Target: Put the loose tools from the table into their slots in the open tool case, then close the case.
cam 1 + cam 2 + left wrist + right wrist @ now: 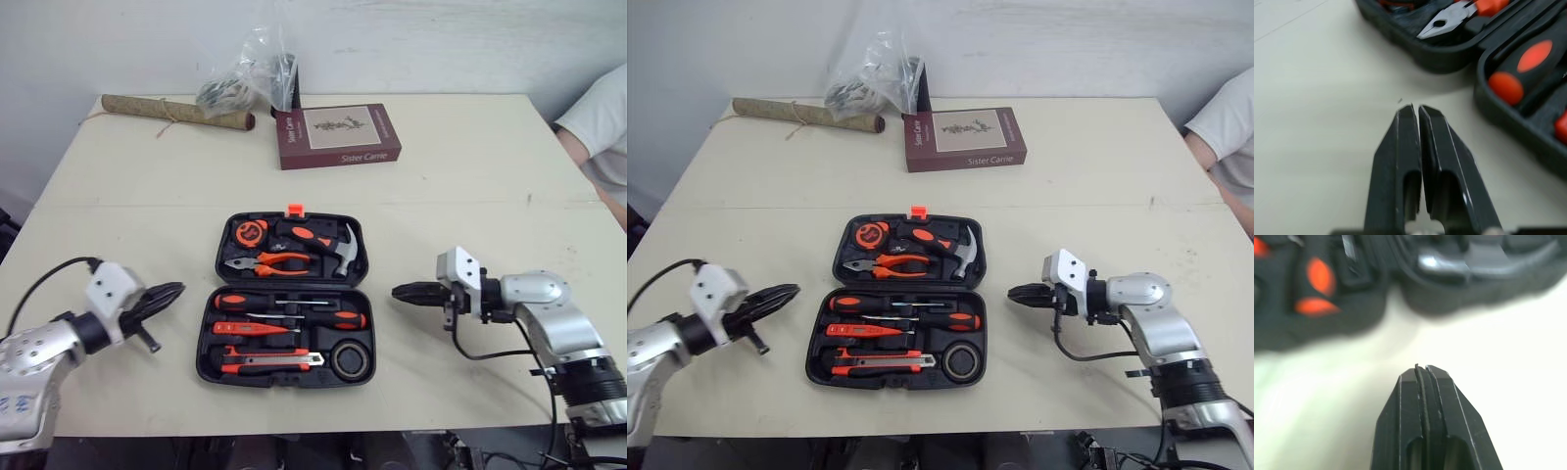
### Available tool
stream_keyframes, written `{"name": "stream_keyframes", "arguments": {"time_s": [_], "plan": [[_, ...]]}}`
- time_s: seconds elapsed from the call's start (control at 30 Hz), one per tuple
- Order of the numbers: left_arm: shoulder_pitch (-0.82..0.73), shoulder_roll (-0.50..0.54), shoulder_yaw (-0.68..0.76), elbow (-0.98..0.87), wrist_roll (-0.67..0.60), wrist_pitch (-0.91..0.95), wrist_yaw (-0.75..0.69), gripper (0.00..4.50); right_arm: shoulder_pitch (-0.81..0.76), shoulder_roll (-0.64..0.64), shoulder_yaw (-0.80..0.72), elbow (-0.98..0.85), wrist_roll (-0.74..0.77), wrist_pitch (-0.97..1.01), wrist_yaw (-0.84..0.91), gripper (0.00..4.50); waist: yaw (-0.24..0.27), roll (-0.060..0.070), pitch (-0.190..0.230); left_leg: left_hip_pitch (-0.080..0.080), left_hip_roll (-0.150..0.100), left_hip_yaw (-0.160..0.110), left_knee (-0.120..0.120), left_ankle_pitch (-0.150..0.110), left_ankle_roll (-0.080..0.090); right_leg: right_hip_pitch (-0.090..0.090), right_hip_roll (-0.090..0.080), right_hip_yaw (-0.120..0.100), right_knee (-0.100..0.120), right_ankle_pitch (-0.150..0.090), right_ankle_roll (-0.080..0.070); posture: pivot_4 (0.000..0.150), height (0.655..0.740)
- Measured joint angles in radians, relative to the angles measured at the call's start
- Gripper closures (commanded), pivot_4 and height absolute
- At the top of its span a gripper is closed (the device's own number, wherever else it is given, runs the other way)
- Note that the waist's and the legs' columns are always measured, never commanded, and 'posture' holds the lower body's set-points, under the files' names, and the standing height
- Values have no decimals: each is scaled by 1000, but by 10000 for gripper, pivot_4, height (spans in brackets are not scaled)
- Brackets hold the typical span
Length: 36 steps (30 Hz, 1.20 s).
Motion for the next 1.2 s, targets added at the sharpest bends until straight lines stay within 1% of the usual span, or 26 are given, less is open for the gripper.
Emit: {"name": "stream_keyframes", "arguments": {"time_s": [0.1,0.17,0.43,0.5,0.63,0.83,1.07,1.2], "plan": [[-32,-17,-36,18,6,48,28,44707,-11,30,2,9,-19,-11,-18,45000,-2,0,0,0,1,0,0,0,-1,0,0,0,4,0,0,1500,7400],[-76,-35,-72,34,7,78,38,44707,-27,75,18,4,-36,1,-41,45000,0,0,0,0,1,0,1,1,-1,0,1,0,4,0,0,1500,7400],[-163,-55,-170,52,18,116,7,44707,-43,143,37,-12,-49,43,-62,45000,7,0,0,0,-1,-1,2,1,0,0,0,-1,5,0,0,1500,7400],[-184,-58,-177,68,26,120,4,44707,-51,144,35,-5,-58,44,-65,45000,7,0,0,0,-1,-1,2,1,0,1,0,-1,5,0,0,1500,7400],[-259,-96,-205,122,59,120,11,44707,-115,146,31,67,-98,30,-88,45000,7,0,0,0,-2,-1,3,2,1,1,-1,-1,4,0,1,1500,7400],[-322,-132,-233,177,88,104,7,44707,-144,140,17,117,-112,13,-94,45000,11,0,0,0,-3,-1,3,2,2,2,-1,-1,5,1,1,1500,7400],[-341,-137,-235,229,112,42,6,44707,-139,142,14,106,-111,23,-90,45000,11,0,0,0,-2,-1,3,2,2,2,0,-1,5,1,2,1500,7400],[-342,-135,-222,257,109,12,6,44707,-112,151,7,61,-108,52,-101,45000,7,0,0,0,-2,-1,3,2,2,1,0,-1,5,1,2,1500,7400]]}}
